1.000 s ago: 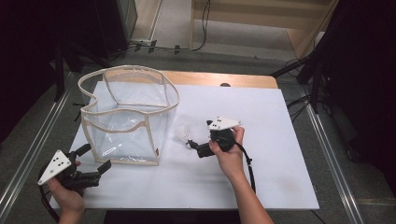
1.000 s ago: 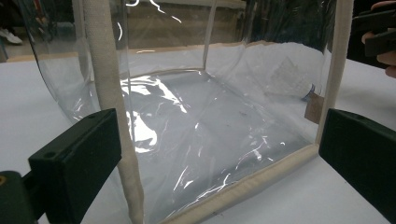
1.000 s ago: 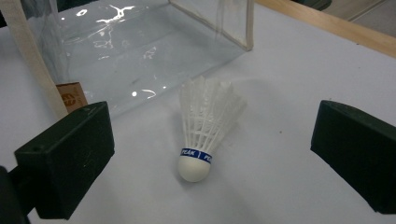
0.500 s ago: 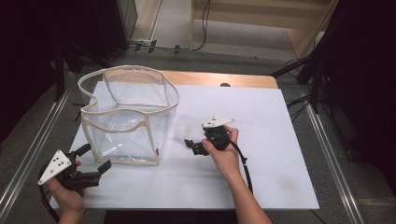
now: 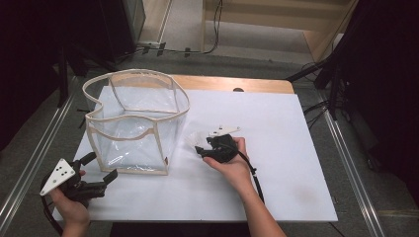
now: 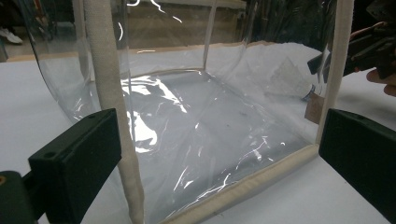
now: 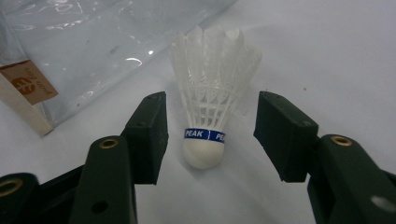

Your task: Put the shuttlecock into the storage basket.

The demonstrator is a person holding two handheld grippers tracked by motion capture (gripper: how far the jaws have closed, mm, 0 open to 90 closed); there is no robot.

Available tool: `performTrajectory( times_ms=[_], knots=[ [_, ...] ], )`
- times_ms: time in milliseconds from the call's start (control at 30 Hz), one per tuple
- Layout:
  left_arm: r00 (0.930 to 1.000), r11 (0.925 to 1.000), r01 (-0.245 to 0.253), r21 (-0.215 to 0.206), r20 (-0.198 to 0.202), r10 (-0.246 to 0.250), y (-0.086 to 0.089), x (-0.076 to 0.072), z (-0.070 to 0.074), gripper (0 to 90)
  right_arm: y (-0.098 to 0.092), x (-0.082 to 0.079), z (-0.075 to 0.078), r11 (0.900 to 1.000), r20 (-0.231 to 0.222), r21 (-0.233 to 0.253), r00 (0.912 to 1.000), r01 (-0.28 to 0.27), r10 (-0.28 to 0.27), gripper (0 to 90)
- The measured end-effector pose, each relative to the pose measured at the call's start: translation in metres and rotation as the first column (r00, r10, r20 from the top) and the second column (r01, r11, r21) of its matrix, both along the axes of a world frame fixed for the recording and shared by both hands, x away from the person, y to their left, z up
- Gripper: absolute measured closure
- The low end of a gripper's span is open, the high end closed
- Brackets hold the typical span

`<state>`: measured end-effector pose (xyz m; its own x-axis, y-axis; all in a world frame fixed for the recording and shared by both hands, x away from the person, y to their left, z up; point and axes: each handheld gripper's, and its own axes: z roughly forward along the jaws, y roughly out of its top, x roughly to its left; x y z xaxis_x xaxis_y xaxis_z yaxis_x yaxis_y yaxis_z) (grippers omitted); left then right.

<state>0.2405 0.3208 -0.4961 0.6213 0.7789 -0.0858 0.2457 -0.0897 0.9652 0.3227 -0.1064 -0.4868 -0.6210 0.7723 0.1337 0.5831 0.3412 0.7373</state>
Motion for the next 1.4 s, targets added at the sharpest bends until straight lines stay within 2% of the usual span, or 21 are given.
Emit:
performTrajectory(
  times_ms=[267,700,767,867,1067,1400],
  knots=[
    [1.0,1.0,0.001,0.0,0.001,-0.001,0.0,0.0,0.0,0.0,0.002,0.003,-0.006,1.0,-0.056,-0.007,0.9981,0.027,-0.027,48.3],
    [1.0,1.0,0.001,0.001,-0.001,-0.001,0.0,0.0,0.0,0.0,0.01,0.004,-0.019,0.999,-0.109,-0.049,0.9938,0.015,-0.02,54.2],
    [1.0,1.0,0.002,0.0,-0.001,-0.002,0.0,0.0,0.0,0.0,0.01,0.004,-0.02,0.998,-0.107,-0.061,0.9941,0.014,-0.021,55.0],
    [1.0,1.0,0.001,-0.001,-0.001,-0.001,0.0,0.0,0.0,0.0,0.009,0.004,-0.02,0.998,-0.105,-0.059,0.9943,0.013,-0.019,62.2],
    [1.0,1.0,0.0,-0.002,-0.001,0.0,0.0,0.0,0.0,0.0,0.009,0.004,-0.019,0.998,-0.094,-0.066,0.9955,0.005,-0.012,62.6],
    [1.0,1.0,0.0,0.002,-0.001,0.0,0.0,0.0,0.0,0.0,0.003,0.002,-0.01,0.999,-0.058,-0.024,0.9979,0.027,-0.028,62.7]
  ],
)
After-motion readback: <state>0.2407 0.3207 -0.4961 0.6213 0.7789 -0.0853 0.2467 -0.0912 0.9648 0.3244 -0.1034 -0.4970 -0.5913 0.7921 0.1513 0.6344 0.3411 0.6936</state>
